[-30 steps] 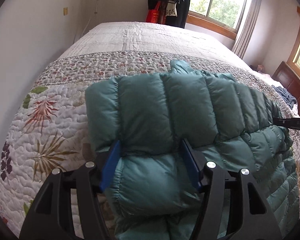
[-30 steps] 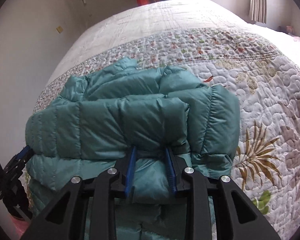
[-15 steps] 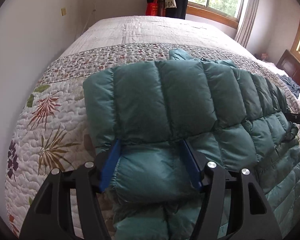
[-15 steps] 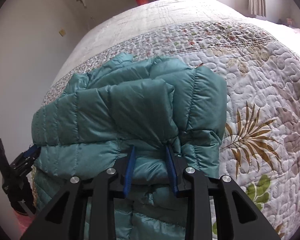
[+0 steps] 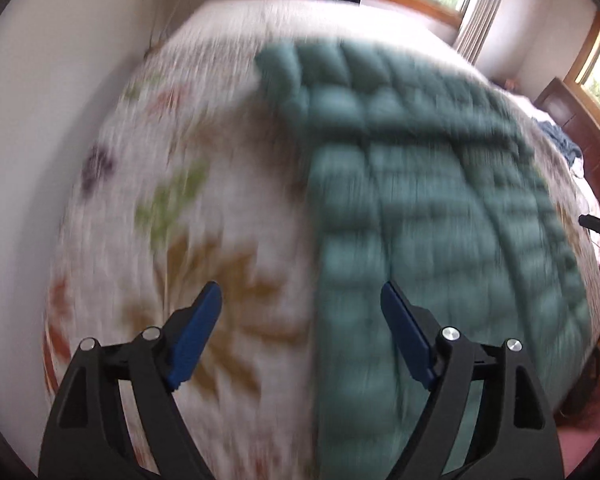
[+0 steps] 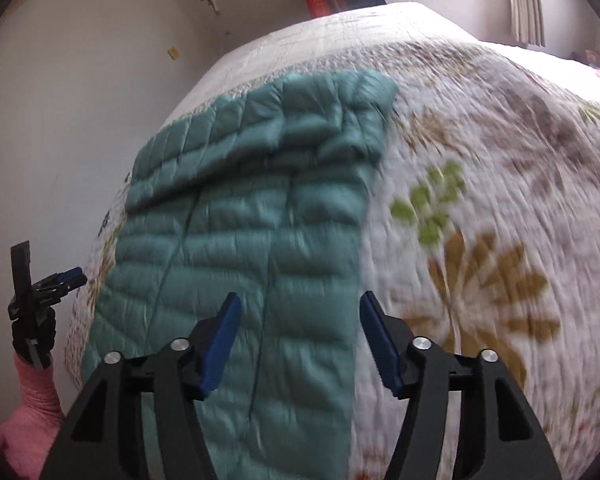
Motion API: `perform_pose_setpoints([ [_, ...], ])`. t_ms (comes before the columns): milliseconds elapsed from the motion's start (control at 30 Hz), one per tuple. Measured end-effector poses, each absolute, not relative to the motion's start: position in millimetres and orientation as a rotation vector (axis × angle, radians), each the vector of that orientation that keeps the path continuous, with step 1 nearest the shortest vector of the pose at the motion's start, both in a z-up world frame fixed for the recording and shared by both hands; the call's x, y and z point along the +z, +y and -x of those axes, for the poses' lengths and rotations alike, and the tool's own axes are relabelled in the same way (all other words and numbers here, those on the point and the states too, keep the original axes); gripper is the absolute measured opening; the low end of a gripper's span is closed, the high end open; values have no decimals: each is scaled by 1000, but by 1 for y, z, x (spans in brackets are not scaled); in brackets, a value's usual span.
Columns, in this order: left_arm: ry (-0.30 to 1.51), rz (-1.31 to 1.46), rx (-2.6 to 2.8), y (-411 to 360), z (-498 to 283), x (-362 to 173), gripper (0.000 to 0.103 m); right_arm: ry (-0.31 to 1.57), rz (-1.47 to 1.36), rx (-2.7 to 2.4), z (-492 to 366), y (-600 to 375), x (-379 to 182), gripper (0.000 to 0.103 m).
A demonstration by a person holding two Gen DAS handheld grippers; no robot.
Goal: Fold large clothes
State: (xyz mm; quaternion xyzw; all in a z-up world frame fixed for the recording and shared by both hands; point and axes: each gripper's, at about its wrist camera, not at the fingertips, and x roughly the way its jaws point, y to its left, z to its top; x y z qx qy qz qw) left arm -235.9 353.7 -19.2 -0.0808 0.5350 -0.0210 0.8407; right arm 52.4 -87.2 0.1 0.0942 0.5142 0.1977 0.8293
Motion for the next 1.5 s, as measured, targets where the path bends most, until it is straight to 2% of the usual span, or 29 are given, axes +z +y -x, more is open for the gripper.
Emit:
perform_pose_setpoints([
  [267, 1162, 363, -97, 365, 316, -43, 81, 1112, -249, 371, 49, -116, -22, 71],
  [600, 1223, 425, -213, 342, 327, -67, 83, 1147, -313, 431, 85, -113, -53, 72],
  [667, 1225, 428, -219, 338, 327, -68, 83, 1150, -308, 431, 85, -111, -53, 68],
  [733, 1223, 443, -226, 336, 328, -68, 83, 1161, -311, 456, 85, -108, -54, 53],
  [767, 1224, 456, -232, 335, 329, -69, 82, 1168, -314, 469, 83, -104, -56, 49],
  [800, 1225, 474, -252, 333, 330, -69, 78, 1170, -308, 471, 82, -103, -57, 46],
  [933, 1237, 521, -262, 333, 327, -76, 43, 1160, -339, 503, 78, -101, -58, 21],
  [967, 1234, 540, -266, 334, 327, -76, 37, 1152, -349, 511, 78, -101, -57, 19],
  [1033, 1214, 589, -299, 336, 327, -73, 19, 1132, -360, 523, 79, -101, -54, 13],
  [1133, 1159, 591, -317, 336, 327, -58, 12, 1084, -367, 531, 79, -103, -42, 10],
  [1500, 934, 526, -385, 342, 288, 21, 11, 883, -312, 579, 40, -103, 34, 9],
])
